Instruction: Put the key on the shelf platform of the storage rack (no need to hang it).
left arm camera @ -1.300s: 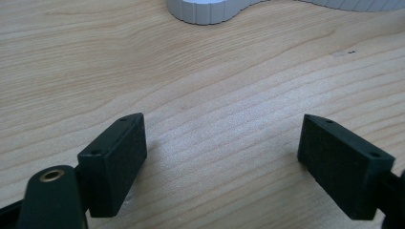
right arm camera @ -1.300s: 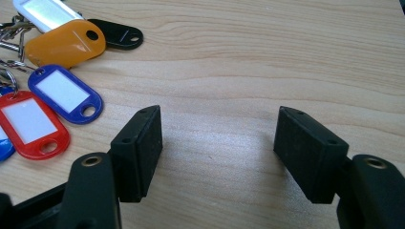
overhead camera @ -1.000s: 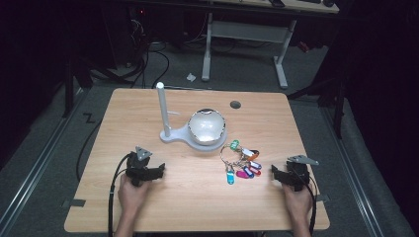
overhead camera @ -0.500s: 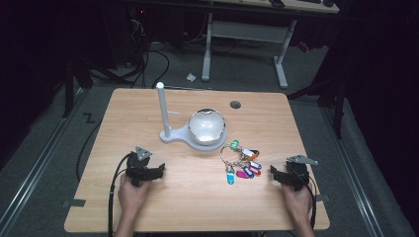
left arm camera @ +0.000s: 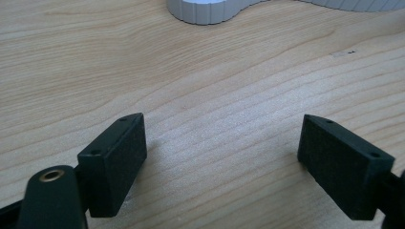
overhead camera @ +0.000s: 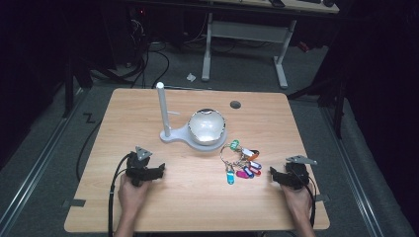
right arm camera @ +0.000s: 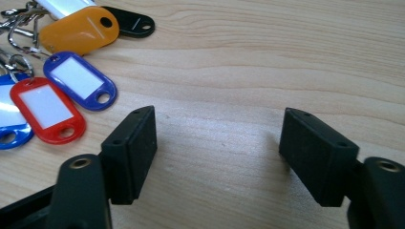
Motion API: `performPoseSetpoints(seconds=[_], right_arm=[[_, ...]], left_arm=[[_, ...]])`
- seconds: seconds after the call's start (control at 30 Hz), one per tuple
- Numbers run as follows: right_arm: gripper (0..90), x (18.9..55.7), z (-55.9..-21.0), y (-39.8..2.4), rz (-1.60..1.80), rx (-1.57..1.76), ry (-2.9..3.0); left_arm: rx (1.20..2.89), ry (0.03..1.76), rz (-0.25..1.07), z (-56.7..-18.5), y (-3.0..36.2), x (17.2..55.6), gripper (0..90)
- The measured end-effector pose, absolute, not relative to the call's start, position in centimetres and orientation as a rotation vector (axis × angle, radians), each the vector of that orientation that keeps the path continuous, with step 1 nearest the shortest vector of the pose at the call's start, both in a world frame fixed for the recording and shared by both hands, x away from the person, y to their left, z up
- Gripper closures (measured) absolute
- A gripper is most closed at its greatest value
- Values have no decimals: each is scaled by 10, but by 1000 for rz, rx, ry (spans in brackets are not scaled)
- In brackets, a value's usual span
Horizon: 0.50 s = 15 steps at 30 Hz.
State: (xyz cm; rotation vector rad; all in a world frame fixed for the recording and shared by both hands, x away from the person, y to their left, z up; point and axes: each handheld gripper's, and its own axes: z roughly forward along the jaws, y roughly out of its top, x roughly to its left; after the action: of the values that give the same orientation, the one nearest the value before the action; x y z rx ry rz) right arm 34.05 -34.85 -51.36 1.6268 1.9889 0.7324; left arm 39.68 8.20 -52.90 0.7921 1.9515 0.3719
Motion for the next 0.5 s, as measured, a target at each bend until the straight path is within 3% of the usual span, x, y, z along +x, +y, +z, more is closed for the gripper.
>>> performPoseSetpoints(seconds=[0.5], right_arm=[[437, 325, -497, -325, 826, 1502, 2067]], left_arm=[[795, 1950, 372, -529, 82, 397, 173]])
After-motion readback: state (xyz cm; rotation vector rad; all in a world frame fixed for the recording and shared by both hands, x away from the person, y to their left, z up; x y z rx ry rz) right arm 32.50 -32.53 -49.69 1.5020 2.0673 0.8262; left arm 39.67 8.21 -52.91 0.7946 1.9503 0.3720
